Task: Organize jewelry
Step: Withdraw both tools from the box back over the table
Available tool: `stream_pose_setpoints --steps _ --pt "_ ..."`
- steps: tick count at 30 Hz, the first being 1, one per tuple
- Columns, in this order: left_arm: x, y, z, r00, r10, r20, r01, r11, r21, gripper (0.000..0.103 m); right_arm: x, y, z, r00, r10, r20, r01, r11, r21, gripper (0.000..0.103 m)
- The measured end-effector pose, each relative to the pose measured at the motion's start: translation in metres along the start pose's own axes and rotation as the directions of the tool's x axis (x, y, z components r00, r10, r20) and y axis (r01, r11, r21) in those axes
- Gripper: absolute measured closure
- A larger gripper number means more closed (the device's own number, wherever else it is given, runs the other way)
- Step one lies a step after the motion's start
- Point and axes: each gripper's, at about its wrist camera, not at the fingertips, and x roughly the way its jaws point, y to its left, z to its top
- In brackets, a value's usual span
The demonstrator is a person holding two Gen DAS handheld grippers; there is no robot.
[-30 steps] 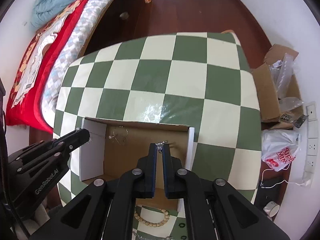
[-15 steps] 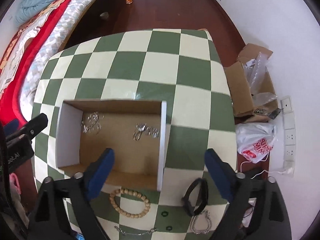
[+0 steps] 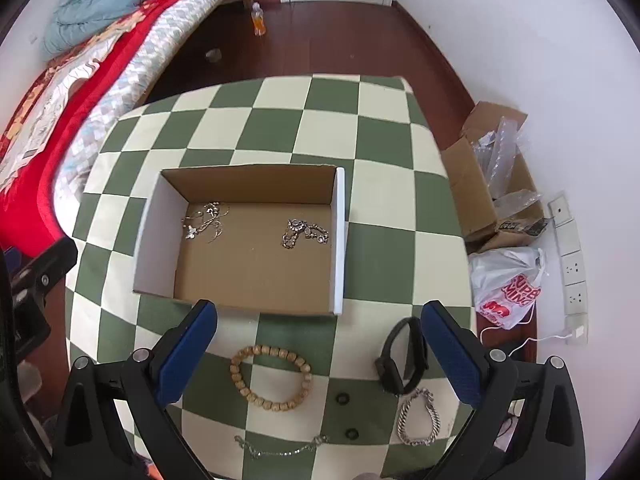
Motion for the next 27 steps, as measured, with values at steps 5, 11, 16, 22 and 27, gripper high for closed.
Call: stream_pose_setpoints --steps 5,11,16,22,27 --pt "-0.032 -0.002 -0.012 0.999 0.011 0.038 -0.012 1.0 0.019 0.0 -0.039 -0.004 -0.015 0.996 -0.008 0.085 0.007 1.0 0.011 0.0" --pt "-0.067 -0.005 -0.024 0.996 0.025 0.086 -0.027 0.999 0.022 0.0 -0.083 -0.003 -0.031 0.985 -0.004 0.171 0.004 1.0 0.003 0.0" --pt "-0.087 -0.004 -0.036 0.989 0.077 0.13 -0.079 0.997 0.007 0.0 -0.113 -0.006 -0.044 0.975 0.016 0.221 -0.021 1.0 0.019 0.0" --pt "-0.084 -0.002 -0.058 0.99 0.056 0.131 -0.054 0.998 -0.019 0.0 -0.13 -0.024 -0.07 0.974 0.041 0.225 -0.055 0.997 0.059 0.0" --pt "-0.047 -0.02 -0.084 0.998 0.061 0.023 -0.062 0.997 0.035 0.0 -0.096 -0.054 -0.105 0.993 0.027 0.114 -0.043 0.99 0.134 0.0"
